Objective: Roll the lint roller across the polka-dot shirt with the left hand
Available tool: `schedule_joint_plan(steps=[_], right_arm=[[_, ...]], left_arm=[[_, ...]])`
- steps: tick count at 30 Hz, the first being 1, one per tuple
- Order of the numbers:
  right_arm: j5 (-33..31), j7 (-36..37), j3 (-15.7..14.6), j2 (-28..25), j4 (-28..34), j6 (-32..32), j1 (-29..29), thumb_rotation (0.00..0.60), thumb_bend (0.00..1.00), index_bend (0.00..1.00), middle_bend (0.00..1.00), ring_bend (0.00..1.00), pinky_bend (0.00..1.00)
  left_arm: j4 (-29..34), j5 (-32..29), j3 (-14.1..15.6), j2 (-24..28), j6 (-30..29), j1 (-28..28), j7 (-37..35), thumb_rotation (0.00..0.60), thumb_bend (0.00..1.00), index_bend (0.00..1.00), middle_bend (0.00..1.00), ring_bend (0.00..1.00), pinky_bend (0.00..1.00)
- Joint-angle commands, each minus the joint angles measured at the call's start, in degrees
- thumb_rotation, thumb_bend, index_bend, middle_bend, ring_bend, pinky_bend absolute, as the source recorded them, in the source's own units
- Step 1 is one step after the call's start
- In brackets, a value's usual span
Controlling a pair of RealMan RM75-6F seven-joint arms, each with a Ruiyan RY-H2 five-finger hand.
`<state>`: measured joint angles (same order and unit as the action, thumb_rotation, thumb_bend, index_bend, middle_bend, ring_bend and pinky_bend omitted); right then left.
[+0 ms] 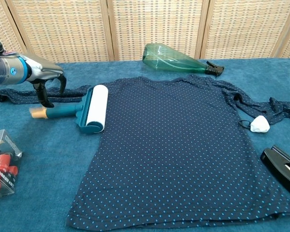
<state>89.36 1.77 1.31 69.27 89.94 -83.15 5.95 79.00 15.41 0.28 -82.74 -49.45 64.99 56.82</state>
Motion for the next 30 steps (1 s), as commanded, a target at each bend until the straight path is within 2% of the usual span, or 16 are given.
schedule_joint_plan(steps=[1,5,10,12,14,18,25,30], right_arm=[[0.1,0.1,0.0,-0.1,0.1,-0.1,-0.1,0.600,0.11,0.00,0.00,0.00,0.00],[-0.1,0.5,0.1,-0.3,0.3,-0.1,-0.1,0.600,0.11,0.00,0.00,0.00,0.00],[-0.6,0.7,0.5,-0.8,0.3,-0.4,-0.2,0.600,0.11,0.00,0.00,0.00,0.00],[-1.2,0.8,1.0,-1.0,0.4,-1.1,-0.4,0.600,0.10,0.00,0.00,0.00,0.00],[-1.6,0.9,1.4,-1.3,0.6,-1.7,-0.7,0.600,0.10,0.00,0.00,0.00,0.00],[-2.1,0.7,2.3,-1.7,0.8,-3.0,-1.1,0.600,0.09,0.00,0.00,0.00,0.00],[-2.2,-0.1,2.9,-2.2,1.5,-4.6,-1.6,0.600,0.09,0.00,0.00,0.00,0.00],[-1.9,-0.4,2.9,-2.4,1.9,-4.9,-1.8,0.600,0.09,0.00,0.00,0.00,0.00]], left_arm=[[0.7,1.9,-0.6,0.6,-1.2,-0.9,-2.2,0.600,0.23,0.08,0.00,0.00,0.00],[2.1,7.6,-2.1,1.6,-3.5,-3.7,-8.4,0.600,0.23,0.06,0.00,0.00,0.00],[7.0,21.0,-3.1,4.0,-10.0,-10.1,-20.3,0.600,0.23,0.02,0.00,0.00,0.00],[10.5,27.8,-2.8,5.4,-16.9,-14.5,-25.7,0.600,0.22,0.01,0.00,0.00,0.00],[14.1,38.1,0.6,6.3,-27.6,-20.6,-29.3,0.600,0.21,0.01,0.00,0.00,0.00],[14.2,47.2,4.3,5.9,-37.9,-27.5,-30.1,0.600,0.14,0.00,0.00,0.00,0.00],[17.1,52.0,8.2,6.5,-46.4,-37.3,-29.0,0.600,0.12,0.00,0.00,0.00,0.00],[16.2,55.1,10.0,6.6,-48.2,-41.7,-31.4,0.600,0.12,0.00,0.00,0.00,0.00]])
